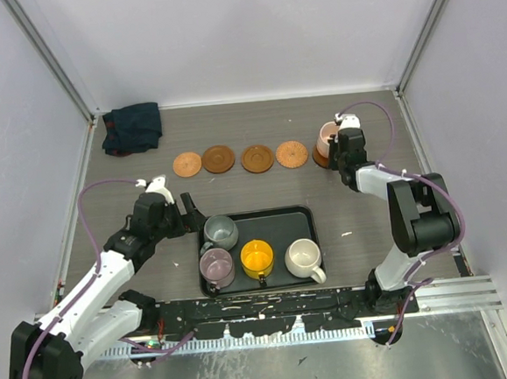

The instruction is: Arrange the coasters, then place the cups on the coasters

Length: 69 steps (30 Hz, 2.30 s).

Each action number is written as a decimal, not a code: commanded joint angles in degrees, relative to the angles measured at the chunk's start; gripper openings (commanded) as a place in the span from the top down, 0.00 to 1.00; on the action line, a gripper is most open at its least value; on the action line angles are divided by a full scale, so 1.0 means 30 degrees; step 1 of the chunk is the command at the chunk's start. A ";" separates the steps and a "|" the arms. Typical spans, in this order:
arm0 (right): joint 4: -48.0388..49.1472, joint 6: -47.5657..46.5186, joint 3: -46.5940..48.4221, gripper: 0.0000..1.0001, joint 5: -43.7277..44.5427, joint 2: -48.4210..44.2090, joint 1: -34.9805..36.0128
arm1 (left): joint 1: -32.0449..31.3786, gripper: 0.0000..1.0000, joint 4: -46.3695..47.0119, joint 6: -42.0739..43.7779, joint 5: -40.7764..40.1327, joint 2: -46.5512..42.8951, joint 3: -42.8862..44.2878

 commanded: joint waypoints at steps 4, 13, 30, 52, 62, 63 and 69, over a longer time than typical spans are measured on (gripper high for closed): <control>0.2637 -0.0052 0.1671 0.99 -0.0443 0.0225 -0.0088 | -0.0069 0.13 0.0802 -0.0228 -0.0457 -0.0530 0.0441; 0.2087 -0.0020 0.1861 0.99 -0.0273 0.0091 -0.0087 | -0.0076 0.13 0.0701 -0.0256 -0.0485 -0.0690 0.0385; 0.1213 0.0081 0.1925 0.99 0.0069 0.0102 -0.0087 | -0.0068 0.13 0.0489 -0.0266 -0.0455 -0.1076 0.0298; 0.1138 -0.0001 0.1746 0.99 0.0382 0.0512 -0.0086 | -0.0068 0.13 0.0485 -0.0199 -0.0400 -0.1034 0.0324; 0.1190 0.0092 0.1605 0.99 0.0527 0.0990 -0.0101 | -0.0069 0.13 0.0445 -0.0168 -0.0415 -0.1178 0.0326; 0.1218 0.0086 0.1592 0.99 0.0496 0.1056 -0.0088 | -0.0069 0.13 0.0440 -0.0154 -0.0446 -0.1195 0.0340; 0.1135 0.0305 0.1442 0.99 0.0406 0.1023 -0.0103 | -0.0083 0.13 0.0277 -0.0161 -0.0510 -0.1451 0.0296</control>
